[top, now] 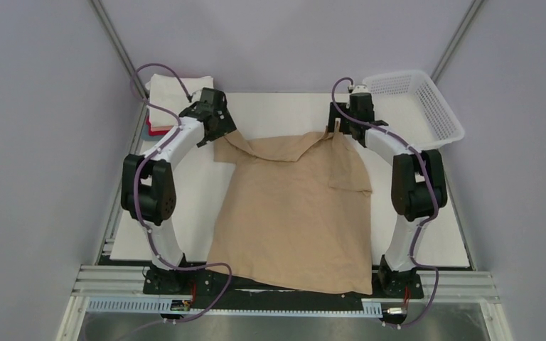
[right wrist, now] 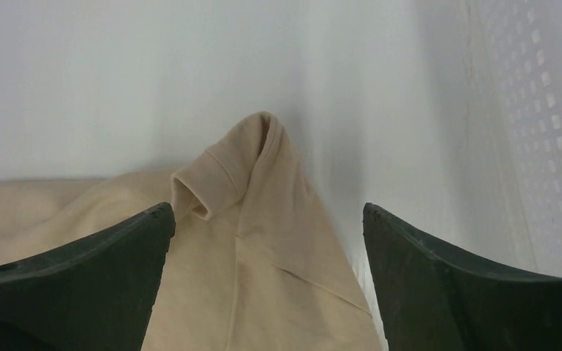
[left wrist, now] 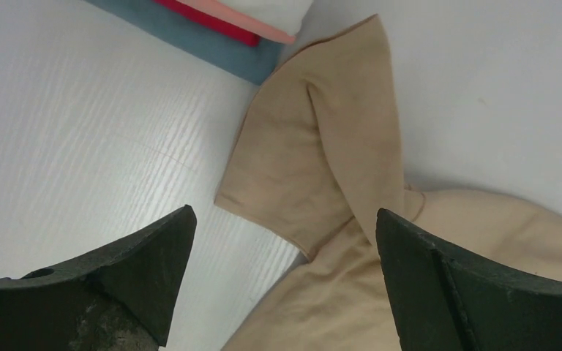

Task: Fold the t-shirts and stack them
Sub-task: Flatten out the tshirt

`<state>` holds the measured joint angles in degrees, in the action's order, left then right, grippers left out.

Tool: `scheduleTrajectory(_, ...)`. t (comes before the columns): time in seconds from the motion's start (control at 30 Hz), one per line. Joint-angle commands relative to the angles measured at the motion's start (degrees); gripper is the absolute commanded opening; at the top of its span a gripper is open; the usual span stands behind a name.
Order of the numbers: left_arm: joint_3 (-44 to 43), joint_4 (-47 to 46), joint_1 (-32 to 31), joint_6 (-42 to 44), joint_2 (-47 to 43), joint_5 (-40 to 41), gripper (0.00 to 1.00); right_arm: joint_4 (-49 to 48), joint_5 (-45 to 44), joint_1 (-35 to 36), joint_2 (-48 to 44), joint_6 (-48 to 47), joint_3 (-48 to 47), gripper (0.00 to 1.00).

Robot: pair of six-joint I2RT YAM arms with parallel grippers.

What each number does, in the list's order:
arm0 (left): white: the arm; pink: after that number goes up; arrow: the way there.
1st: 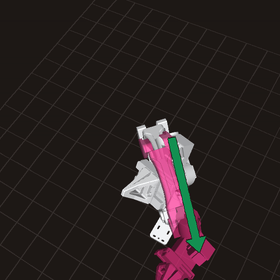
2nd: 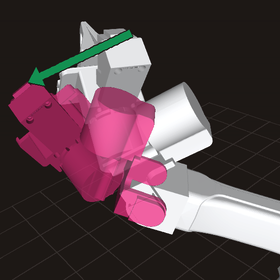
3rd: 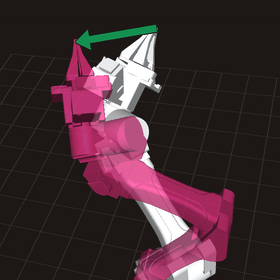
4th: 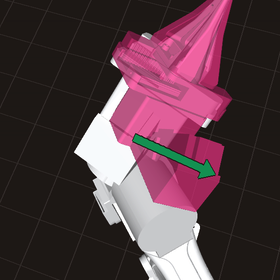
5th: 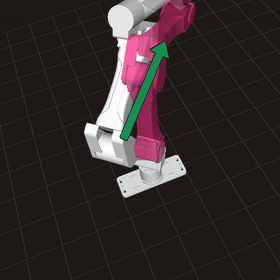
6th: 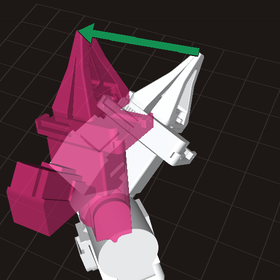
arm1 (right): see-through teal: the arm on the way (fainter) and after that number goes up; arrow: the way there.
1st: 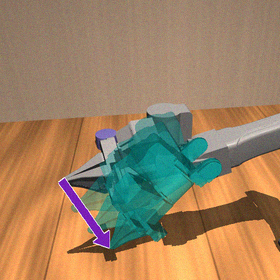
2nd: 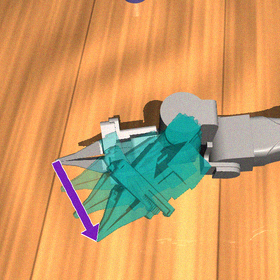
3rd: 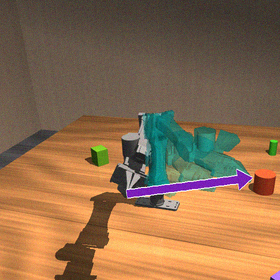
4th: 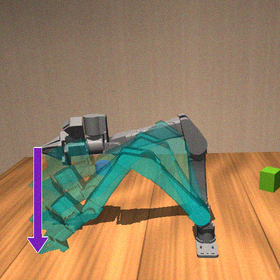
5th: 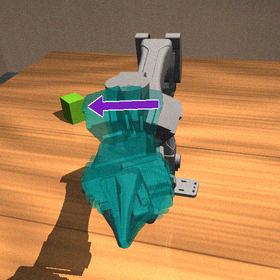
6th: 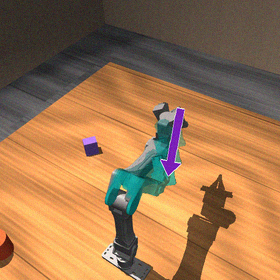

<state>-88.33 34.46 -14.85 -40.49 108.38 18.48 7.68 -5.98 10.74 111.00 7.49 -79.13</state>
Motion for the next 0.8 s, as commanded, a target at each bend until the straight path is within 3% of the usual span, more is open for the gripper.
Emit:
scheduleTrajectory(0.0,3.4,-4.5,-0.3,-1.6,-9.7,-4.7,1.00,-3.1,2.5,0.6,-6.9,0.4,-2.4,1.00)
scheduleTrajectory(0.17,12.4,-7.7,-4.2,-0.3,-16.1,-9.5,1.00,-2.6,12.4,1.4,-17.3,5.1,8.6,1.00)
scheduleTrajectory(0.43,26.0,-15.7,-14.3,6.1,-22.3,-22.7,1.00,4.4,16.5,8.5,-32.5,17.9,31.2,1.00)
scheduleTrajectory(0.6,35.1,-18.8,-15.5,5.0,-23.5,-26.0,1.00,11.9,14.2,12.5,-35.6,20.8,37.6,1.00)
scheduleTrajectory(0.77,41.9,-21.6,-16.6,4.2,-24.4,-27.6,1.00,12.3,11.3,12.5,-32.3,24.0,41.3,1.00)
